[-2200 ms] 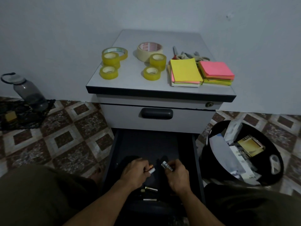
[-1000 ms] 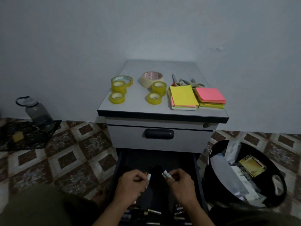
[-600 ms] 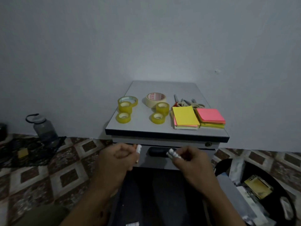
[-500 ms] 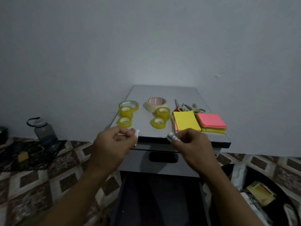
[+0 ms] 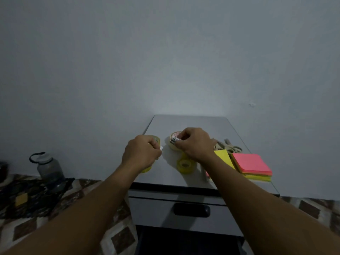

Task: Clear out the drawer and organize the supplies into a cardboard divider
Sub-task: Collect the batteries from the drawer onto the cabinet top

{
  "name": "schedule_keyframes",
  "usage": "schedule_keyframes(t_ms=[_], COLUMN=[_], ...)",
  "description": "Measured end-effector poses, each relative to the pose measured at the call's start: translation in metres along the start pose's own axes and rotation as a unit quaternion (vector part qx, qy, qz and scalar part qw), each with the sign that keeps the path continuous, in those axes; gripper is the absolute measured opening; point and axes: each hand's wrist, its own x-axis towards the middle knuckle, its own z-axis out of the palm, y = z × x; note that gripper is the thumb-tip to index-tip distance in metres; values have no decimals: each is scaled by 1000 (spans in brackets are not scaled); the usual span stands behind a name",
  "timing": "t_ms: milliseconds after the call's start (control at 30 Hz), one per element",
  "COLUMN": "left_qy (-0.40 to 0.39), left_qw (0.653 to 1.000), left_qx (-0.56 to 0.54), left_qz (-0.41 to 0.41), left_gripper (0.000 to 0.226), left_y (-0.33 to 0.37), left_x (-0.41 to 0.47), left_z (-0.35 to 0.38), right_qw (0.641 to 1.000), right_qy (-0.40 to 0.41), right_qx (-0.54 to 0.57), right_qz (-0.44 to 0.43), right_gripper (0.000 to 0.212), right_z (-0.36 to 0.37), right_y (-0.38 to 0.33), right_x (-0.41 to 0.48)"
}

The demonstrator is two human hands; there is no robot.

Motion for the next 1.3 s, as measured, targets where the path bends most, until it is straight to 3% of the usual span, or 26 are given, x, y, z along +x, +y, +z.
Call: schedule_keyframes(t_ms=[233,600,867,1133,1300], left_qy=[9,19,28,50,66], left_qw=[987,956,959,983,993], left_qx=[123,218,203,123,51], left_qz=[99,196,193,123,87], left_gripper=[6,25,26,26,19], left_y=[-13,-17,-17,-17,-22], left_x=[0,-4,-10,-21,-33], left_z=[12,15,9,-6,-17], right_qw=[996,992,986,978,968], right_qy=[18,27,6,-14,13], right_qx=[-69,-97,-131,-163,-194], right_qz=[-54,-82,-105,-132,-158], right_gripper=[19,21,14,11,10], right_z=[19,31,39,38,37], right_y=[5,11,16,16,16], right_x=[6,9,10,7,4])
